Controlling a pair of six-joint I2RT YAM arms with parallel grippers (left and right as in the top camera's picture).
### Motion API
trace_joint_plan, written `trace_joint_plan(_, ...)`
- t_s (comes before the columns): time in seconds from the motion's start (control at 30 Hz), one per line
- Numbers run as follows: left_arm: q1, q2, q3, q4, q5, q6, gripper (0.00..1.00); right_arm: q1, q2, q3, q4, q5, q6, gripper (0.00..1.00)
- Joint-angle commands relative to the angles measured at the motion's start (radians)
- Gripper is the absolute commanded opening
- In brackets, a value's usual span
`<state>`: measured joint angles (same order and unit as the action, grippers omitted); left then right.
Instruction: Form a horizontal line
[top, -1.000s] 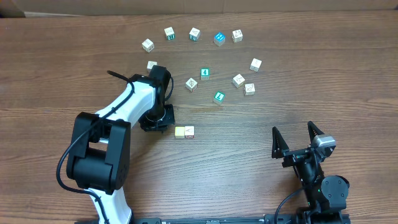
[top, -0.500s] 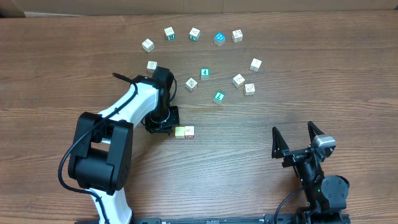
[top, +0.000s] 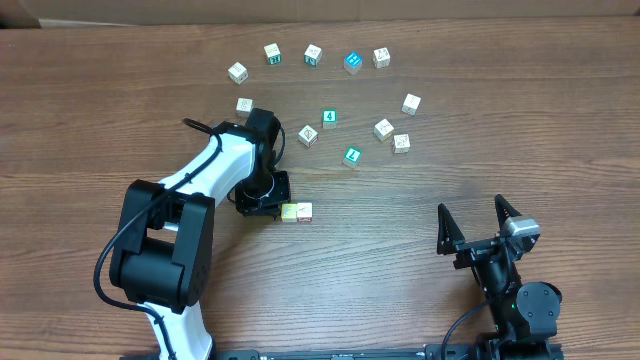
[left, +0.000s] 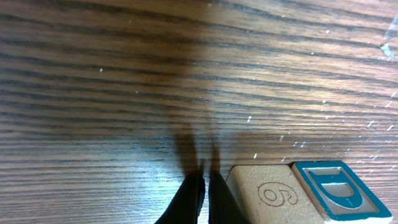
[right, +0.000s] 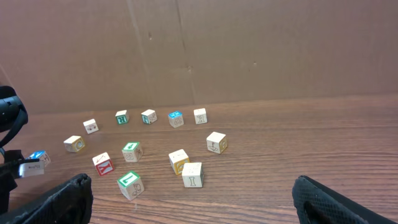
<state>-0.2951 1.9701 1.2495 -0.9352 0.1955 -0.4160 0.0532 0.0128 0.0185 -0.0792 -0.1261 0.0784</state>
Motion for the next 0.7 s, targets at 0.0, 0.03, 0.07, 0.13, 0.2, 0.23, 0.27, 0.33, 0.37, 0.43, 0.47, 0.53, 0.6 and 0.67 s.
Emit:
trace_joint_plan(0.0,-0.008,0.014,-0.017,-0.002,0.016,-0.015,0.04,0.005,-0.01,-0.01,0.005,0.005,0.002,1.0)
trace_joint_plan(0.03,-0.008,0.014,-0.017,-0.002,0.016,-0.016,0.04,0.005,-0.01,-0.01,0.005,0.005,0.002,1.0)
trace_joint_plan(0.07,-0.008,0.014,-0.017,-0.002,0.016,-0.018,0.04,0.005,-0.01,-0.01,0.005,0.005,0.002,1.0)
trace_joint_plan(0.13,-0.008,0.014,-0.017,-0.002,0.016,-0.018,0.04,0.005,-0.01,-0.01,0.005,0.005,0.002,1.0)
trace_joint_plan(0.2,-0.008,0.014,-0.017,-0.002,0.016,-0.019,0.04,0.005,-0.01,-0.01,0.005,0.005,0.002,1.0)
trace_joint_plan(0.23,-0.008,0.014,-0.017,-0.003,0.016,-0.026,0.04,0.005,-0.01,-0.01,0.005,0.005,0.002,1.0)
trace_joint_plan(0.27,-0.008,0.014,-0.017,-0.003,0.016,-0.034,0.04,0.005,-0.01,-0.01,0.005,0.005,0.002,1.0)
trace_joint_plan(0.33,-0.008,0.014,-0.017,-0.002,0.016,-0.038,0.04,0.005,-0.01,-0.01,0.005,0.005,0.002,1.0)
trace_joint_plan(0.37,-0.008,0.014,-0.017,-0.002,0.016,-0.038,0.04,0.005,-0.01,-0.01,0.005,0.005,0.002,1.0)
trace_joint_plan(0.43,-0.008,0.014,-0.017,-0.002,0.017,-0.038,0.04,0.005,-0.01,-0.01,0.005,0.005,0.002,1.0)
trace_joint_plan(0.47,-0.008,0.014,-0.017,-0.002,0.017,-0.038,0.04,0.005,-0.01,-0.01,0.005,0.005,0.002,1.0)
trace_joint_plan(0.53,-0.008,0.014,-0.017,-0.002,0.026,-0.038,0.04,0.005,-0.01,-0.01,0.005,0.005,0.002,1.0)
trace_joint_plan(0.6,-0.008,0.014,-0.017,-0.002,0.043,-0.038,0.04,0.005,-0.01,-0.01,0.005,0.005,0.002,1.0)
trace_joint_plan(0.67,-0.008,0.014,-0.017,-0.002,0.045,-0.038,0.04,0.005,-0.01,-0.01,0.005,0.005,0.002,1.0)
